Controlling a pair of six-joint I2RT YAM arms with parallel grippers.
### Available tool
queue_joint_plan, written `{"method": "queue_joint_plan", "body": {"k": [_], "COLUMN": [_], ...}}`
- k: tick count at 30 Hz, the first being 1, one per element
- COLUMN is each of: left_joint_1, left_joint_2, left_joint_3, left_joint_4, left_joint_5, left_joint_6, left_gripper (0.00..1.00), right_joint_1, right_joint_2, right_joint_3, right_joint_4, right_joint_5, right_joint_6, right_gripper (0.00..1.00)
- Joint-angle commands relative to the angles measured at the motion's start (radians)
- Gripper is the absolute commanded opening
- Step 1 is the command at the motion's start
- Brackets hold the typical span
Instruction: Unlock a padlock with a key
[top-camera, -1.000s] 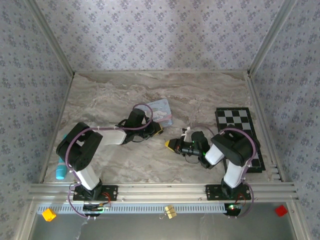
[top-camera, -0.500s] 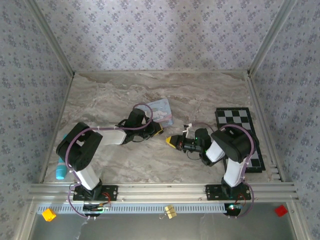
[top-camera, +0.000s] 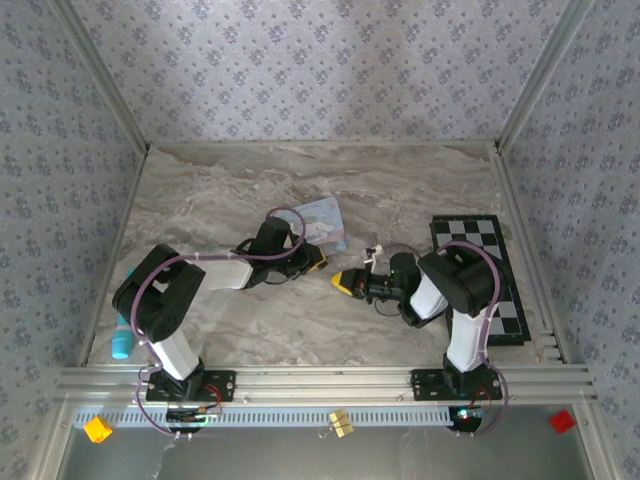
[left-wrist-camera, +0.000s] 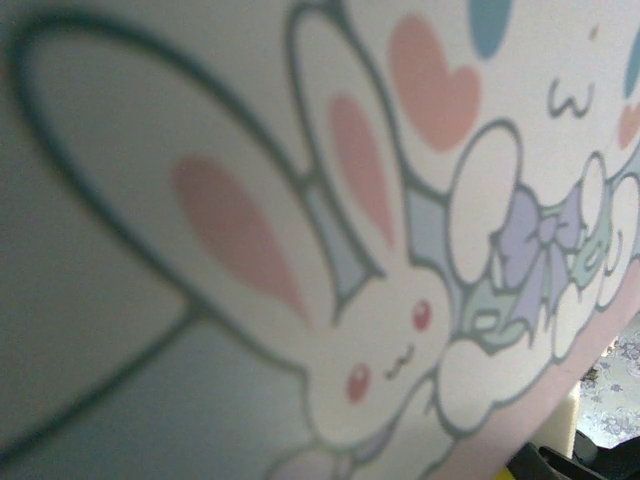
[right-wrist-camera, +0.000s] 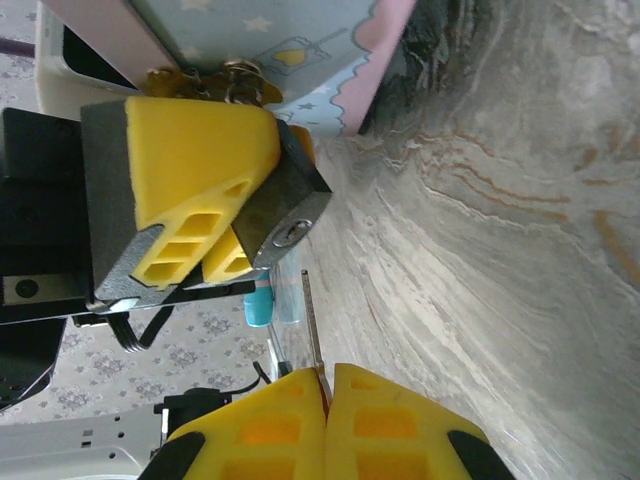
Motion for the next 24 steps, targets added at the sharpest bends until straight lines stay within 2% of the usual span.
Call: {"method": "queue_joint_plan", "body": {"k": [1, 16, 24], "left_joint_1": [-0.018, -0.022, -0.023], "left_joint_2": [-0.001, -0.022, -0.015], "left_joint_3": [0.031, 0.018, 0.026], "left_joint_4": [-0.001, 0.014, 0.036], "left_joint_5": [0.069, 0.048, 0.075], "left_joint_6": [-0.034, -0.045, -0.058], "left_gripper": [0.02, 0.01, 0.01], "right_joint_1": [-0.004, -0.01, -0.016], "right_joint_2": [0.014, 0.033, 0.031], "right_joint_3": [0.023, 0.036, 0.052], "right_joint_4": [0.023, 0.023, 0.022], "right_joint_5": [-0.022, -0.036, -0.04], "right_joint_6": [0.01, 0.017, 0.032], "right_gripper": [0.0, 0.0, 0.0]}}
